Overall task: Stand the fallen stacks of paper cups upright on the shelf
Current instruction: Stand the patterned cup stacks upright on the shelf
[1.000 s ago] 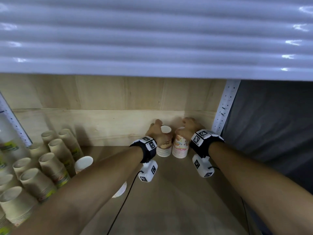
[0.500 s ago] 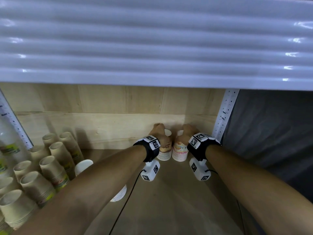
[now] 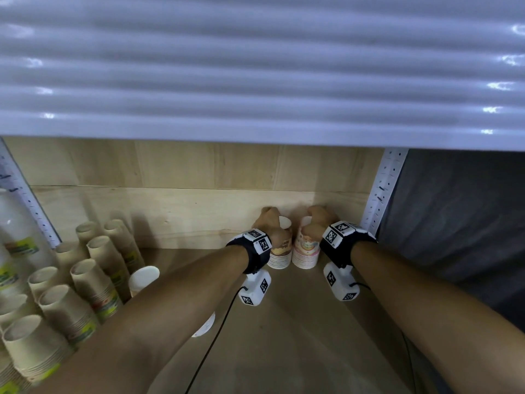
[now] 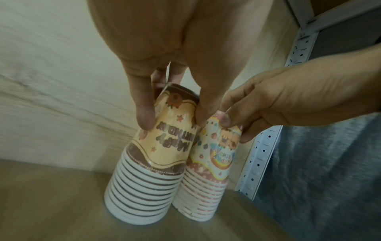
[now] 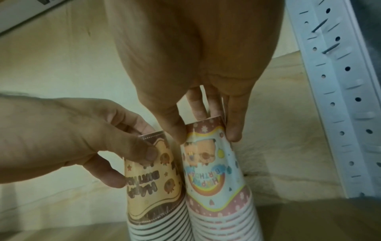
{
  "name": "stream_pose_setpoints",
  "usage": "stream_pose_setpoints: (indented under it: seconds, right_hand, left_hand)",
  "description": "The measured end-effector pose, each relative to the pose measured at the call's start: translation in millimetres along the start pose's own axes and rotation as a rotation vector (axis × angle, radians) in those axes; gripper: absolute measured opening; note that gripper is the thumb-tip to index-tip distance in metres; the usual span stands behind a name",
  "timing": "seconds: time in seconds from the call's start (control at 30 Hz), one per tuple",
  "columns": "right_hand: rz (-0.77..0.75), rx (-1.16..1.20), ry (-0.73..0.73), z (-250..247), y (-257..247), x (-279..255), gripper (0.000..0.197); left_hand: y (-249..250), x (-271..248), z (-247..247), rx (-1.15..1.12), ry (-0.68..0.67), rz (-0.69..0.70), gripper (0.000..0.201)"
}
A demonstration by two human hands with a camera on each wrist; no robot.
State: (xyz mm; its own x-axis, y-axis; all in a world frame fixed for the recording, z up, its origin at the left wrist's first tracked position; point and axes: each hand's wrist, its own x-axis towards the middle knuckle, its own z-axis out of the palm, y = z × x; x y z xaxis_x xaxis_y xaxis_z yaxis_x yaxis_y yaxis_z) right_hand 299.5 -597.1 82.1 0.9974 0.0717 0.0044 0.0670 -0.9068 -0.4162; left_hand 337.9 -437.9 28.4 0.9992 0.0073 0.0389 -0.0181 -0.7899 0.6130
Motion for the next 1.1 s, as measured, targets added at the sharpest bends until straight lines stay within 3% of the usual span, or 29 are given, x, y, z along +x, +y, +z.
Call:
stream_pose_setpoints:
  seconds: [0.37, 0.57, 0.7, 0.93, 1.1]
  right_hand:
    - [-0.016, 0.039, -0.007, 1.5, 3.4, 3.6, 0.026]
    - [-0.019, -0.023, 0.041, -5.3, 1.4, 0.7, 0.053]
    - [-0.056, -0.131, 0.104, -17.3, -26.8, -4.7, 0.051]
    - [-0.2, -0.117, 0.09, -25.4, -99.4, -24.3, 0.041]
    - [-0.321, -0.041, -0.075, -9.5, -150.3, -45.2, 0.052]
  left_hand:
    - [-3.9, -6.5, -0.5, -0.017, -0.012, 0.01, 0.038]
    - [12.2, -32.7, -17.8, 0.002, -0.004, 0.016, 0.066]
    - [28.6, -52.7, -55.9, 0.051, -0.032, 0.031, 0.07]
    - [35.8, -97.2, -150.0, 0.148, -0.039, -0.04, 0.051]
    - [0.2, -133.9, -196.4, 0.299, -0.08, -0.117, 0.05]
